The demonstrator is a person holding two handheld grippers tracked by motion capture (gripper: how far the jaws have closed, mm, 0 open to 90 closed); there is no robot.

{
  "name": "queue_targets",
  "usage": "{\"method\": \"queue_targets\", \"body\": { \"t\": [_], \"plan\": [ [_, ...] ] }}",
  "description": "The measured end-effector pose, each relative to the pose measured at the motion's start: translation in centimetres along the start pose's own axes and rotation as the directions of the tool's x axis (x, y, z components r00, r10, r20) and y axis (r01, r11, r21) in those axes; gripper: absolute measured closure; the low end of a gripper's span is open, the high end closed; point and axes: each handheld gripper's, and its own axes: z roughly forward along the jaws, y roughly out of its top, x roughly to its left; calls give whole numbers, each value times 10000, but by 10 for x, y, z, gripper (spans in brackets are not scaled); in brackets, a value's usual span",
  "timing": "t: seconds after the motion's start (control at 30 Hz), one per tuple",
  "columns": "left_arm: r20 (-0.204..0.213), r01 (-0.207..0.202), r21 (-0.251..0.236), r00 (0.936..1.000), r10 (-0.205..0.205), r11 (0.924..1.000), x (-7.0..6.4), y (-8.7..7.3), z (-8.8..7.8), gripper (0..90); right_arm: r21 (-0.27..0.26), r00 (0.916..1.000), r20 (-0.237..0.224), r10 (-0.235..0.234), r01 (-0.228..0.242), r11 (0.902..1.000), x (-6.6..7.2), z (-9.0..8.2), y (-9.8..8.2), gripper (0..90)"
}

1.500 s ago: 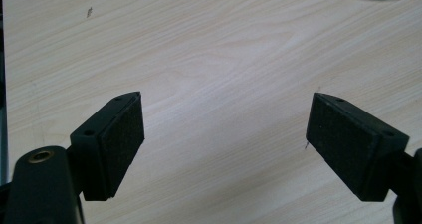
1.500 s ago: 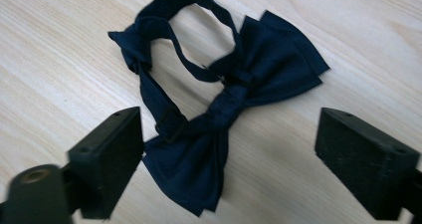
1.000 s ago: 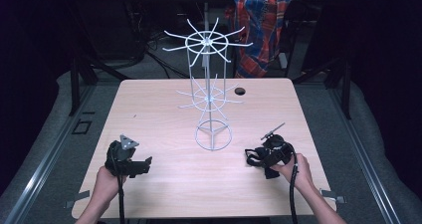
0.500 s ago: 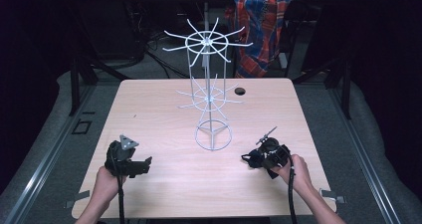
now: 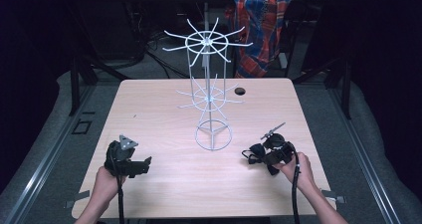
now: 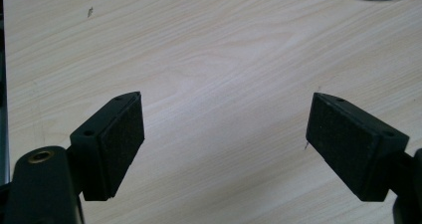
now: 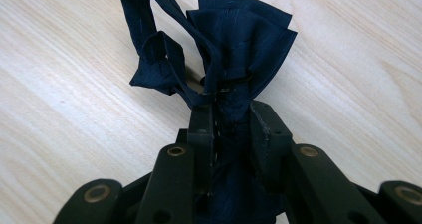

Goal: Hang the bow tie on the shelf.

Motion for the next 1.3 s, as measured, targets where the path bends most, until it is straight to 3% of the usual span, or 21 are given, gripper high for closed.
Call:
{"method": "queue_targets", "body": {
  "t": [0.27, 0.63, 1.3],
  "plan": [
    [12, -17, -6, 10000, 17, 10000, 0, 0, 0, 156, -685, 9989, -448, 124, -155, 9975, -4, -11, 0, 732],
    [32, 4, 6, 10000, -4, 10000, 0, 0, 0, 156, -1153, 9963, -840, 159, -256, 9930, -5, -20, 0, 732],
    [8, 5, 9, 10000, -5, 10000, 0, 0, 0, 156, -1811, 9961, -835, 273, -421, 9826, -10, -35, 0, 730]
  ]
}}
